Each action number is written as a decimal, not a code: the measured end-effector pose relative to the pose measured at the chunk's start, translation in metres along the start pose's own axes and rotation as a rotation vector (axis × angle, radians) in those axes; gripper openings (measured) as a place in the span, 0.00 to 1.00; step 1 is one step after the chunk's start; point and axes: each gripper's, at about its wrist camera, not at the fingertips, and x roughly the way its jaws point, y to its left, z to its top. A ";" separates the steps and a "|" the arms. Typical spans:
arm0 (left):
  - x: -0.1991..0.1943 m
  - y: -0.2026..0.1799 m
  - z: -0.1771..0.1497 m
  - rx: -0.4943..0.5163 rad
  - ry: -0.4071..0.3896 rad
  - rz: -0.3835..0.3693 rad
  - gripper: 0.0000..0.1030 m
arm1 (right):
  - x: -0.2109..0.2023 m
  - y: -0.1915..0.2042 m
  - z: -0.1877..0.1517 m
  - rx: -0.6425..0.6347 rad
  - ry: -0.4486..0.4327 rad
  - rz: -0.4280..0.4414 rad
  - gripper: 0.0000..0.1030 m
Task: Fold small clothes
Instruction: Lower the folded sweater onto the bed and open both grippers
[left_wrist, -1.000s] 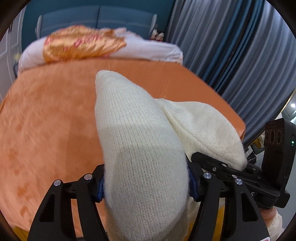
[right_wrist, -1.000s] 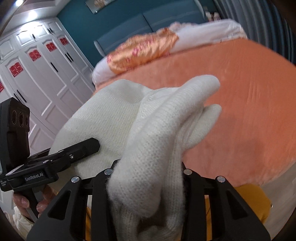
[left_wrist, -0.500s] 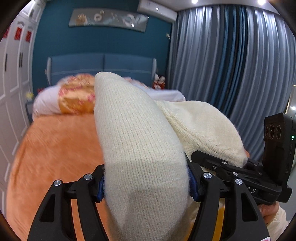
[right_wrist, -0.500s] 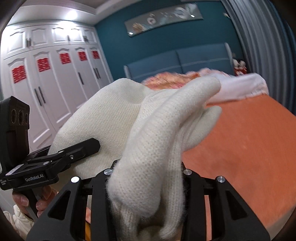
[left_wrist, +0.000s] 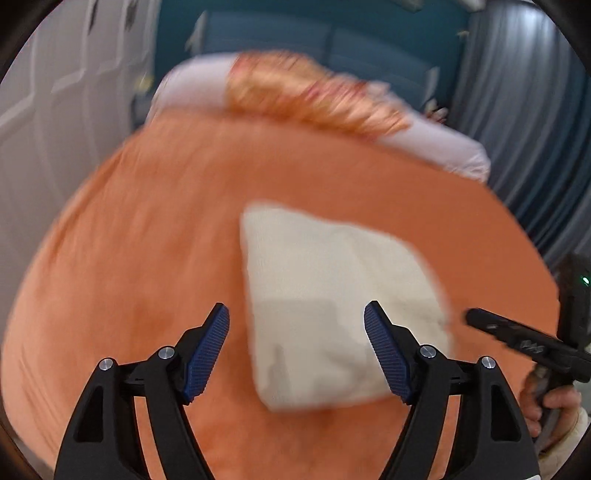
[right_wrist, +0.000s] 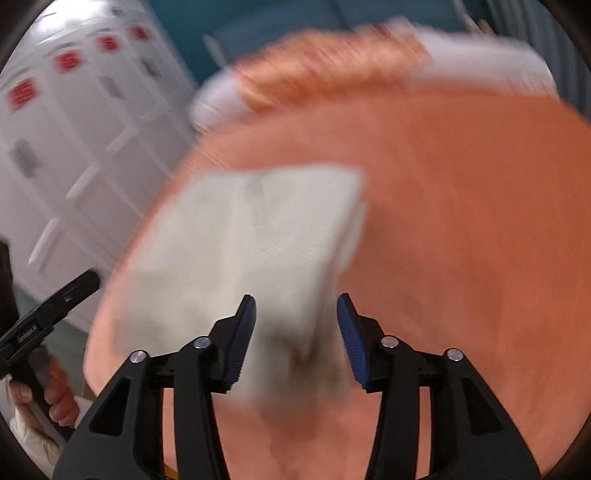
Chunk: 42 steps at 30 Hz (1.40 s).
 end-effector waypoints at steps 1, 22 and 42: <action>0.006 0.010 -0.011 -0.025 0.025 -0.003 0.72 | 0.002 -0.008 -0.008 0.029 0.009 0.014 0.43; 0.072 -0.024 -0.035 0.074 0.137 0.174 0.74 | 0.062 0.006 0.064 -0.087 0.006 -0.115 0.32; 0.063 -0.063 -0.066 0.068 0.148 0.305 0.84 | -0.001 0.023 -0.035 -0.154 -0.097 -0.287 0.51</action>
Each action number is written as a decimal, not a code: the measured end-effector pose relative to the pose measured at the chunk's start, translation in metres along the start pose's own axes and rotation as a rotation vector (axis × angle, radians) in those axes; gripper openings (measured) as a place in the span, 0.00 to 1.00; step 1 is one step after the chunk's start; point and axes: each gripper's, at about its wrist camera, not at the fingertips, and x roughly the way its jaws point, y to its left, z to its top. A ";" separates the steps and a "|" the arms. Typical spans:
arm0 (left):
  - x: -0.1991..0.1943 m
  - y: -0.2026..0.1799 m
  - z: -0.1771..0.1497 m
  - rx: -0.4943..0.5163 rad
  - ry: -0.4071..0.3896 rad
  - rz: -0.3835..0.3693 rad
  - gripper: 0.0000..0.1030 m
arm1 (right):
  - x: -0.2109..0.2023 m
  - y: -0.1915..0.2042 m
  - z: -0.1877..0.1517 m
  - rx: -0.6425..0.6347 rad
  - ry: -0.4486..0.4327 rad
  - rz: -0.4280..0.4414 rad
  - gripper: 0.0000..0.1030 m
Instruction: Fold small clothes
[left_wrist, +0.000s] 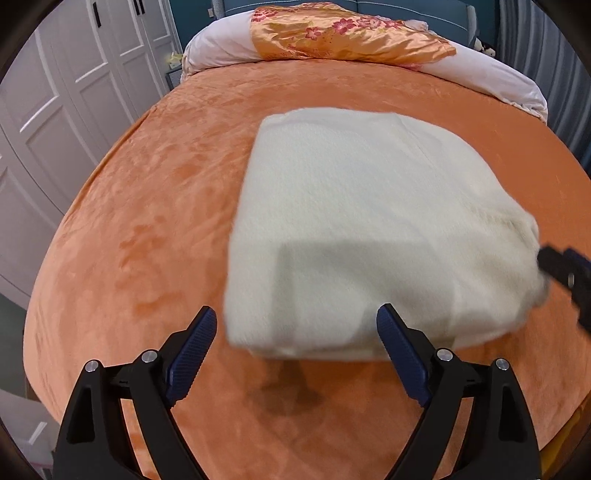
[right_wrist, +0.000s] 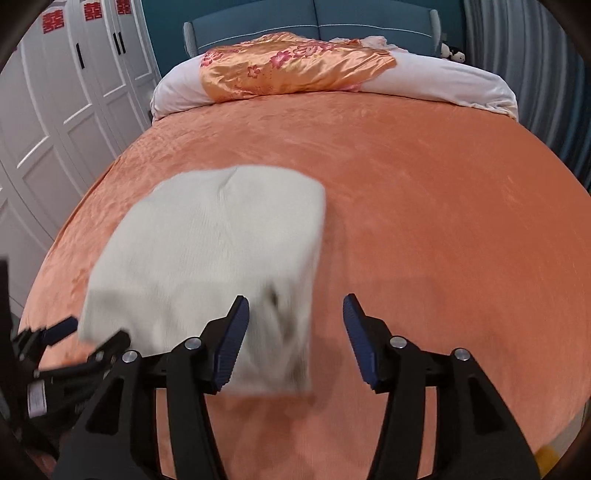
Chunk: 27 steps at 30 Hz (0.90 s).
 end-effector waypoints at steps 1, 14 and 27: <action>-0.001 -0.003 -0.004 0.004 0.001 -0.001 0.84 | -0.001 0.000 -0.007 -0.002 0.002 -0.007 0.55; 0.001 -0.018 -0.059 -0.004 0.023 0.005 0.84 | 0.006 0.014 -0.074 -0.037 0.045 -0.064 0.71; 0.012 -0.009 -0.088 -0.054 -0.096 -0.012 0.89 | 0.016 0.016 -0.102 -0.056 -0.016 -0.119 0.75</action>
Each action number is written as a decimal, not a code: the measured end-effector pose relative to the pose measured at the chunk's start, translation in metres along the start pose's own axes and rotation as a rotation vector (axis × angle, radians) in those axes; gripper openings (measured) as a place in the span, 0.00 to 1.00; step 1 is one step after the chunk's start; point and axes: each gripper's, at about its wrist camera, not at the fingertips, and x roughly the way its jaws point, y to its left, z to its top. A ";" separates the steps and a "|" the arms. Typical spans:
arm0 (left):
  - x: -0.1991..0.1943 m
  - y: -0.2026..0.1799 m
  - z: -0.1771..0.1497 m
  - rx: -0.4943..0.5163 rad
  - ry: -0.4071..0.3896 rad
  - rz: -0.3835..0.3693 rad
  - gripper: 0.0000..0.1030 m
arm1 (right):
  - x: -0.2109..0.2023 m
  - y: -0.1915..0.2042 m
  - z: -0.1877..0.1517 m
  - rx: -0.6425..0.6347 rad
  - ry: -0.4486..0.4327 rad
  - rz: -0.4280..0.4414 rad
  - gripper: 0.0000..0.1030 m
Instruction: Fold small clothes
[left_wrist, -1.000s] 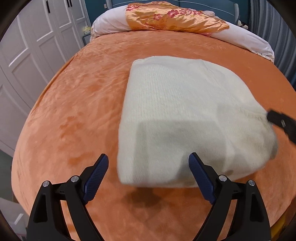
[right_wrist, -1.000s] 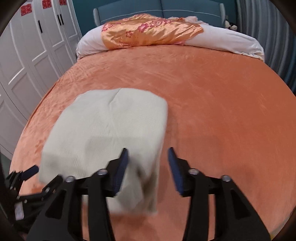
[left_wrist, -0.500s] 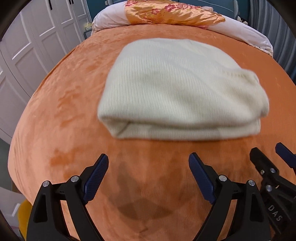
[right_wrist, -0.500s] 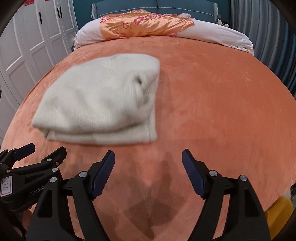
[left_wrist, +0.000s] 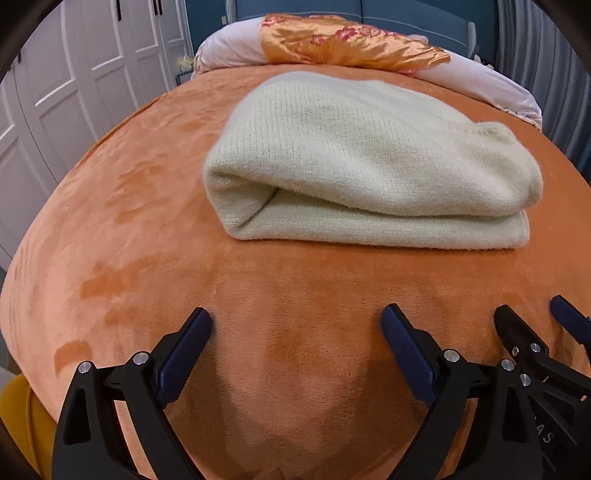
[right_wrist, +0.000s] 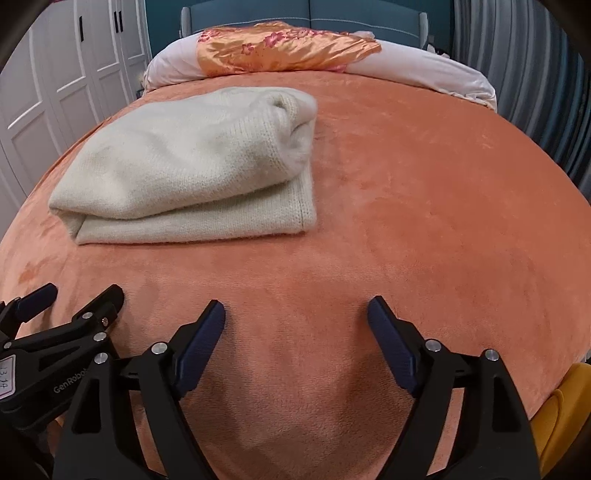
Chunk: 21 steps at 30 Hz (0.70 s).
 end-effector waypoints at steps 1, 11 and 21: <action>0.001 0.000 0.000 0.000 -0.002 -0.001 0.89 | 0.000 0.000 0.000 0.001 -0.001 -0.001 0.76; 0.002 0.004 -0.004 -0.006 -0.039 -0.001 0.89 | 0.002 -0.003 -0.005 0.017 -0.022 -0.020 0.85; 0.001 0.001 -0.009 -0.009 -0.066 0.016 0.89 | 0.000 -0.005 -0.016 0.010 -0.076 -0.017 0.86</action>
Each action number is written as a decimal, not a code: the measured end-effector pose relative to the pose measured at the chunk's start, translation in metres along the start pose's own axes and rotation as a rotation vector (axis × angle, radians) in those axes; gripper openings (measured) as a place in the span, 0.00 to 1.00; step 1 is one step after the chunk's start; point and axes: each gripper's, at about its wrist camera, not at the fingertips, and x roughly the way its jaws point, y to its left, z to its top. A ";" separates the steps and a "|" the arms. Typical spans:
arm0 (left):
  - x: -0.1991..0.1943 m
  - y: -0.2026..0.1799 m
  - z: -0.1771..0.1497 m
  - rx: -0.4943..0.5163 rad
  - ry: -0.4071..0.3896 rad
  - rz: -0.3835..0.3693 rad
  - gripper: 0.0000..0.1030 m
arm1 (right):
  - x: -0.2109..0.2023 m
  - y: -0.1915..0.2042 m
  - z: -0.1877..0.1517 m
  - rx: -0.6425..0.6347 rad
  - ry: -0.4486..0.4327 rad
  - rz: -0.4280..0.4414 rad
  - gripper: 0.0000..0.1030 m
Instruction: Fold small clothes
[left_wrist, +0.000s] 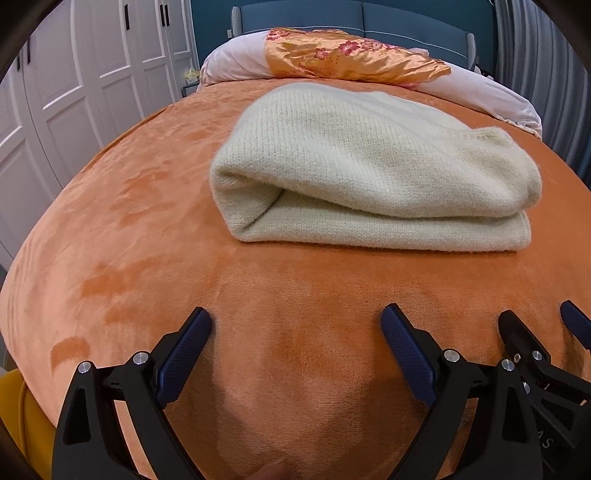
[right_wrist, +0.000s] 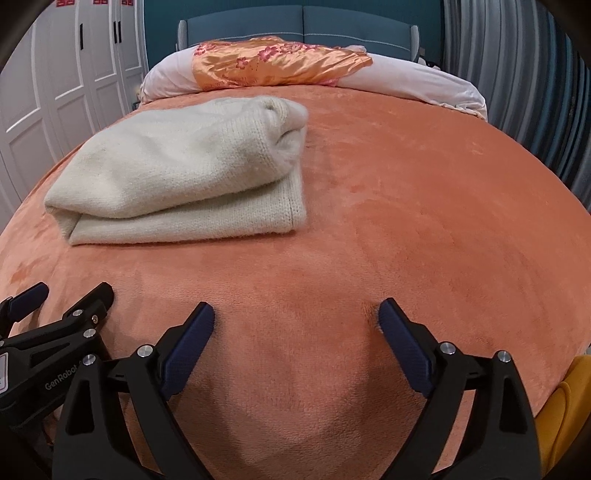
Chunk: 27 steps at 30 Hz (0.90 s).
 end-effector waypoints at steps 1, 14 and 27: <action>0.000 0.000 -0.001 -0.001 -0.003 0.002 0.89 | 0.000 0.000 -0.001 -0.002 -0.005 0.000 0.86; 0.003 0.002 0.003 -0.021 0.016 0.016 0.89 | 0.000 0.001 0.002 -0.001 0.019 -0.004 0.86; 0.006 0.003 0.008 -0.026 0.048 0.023 0.89 | 0.002 0.000 0.009 0.004 0.045 -0.005 0.86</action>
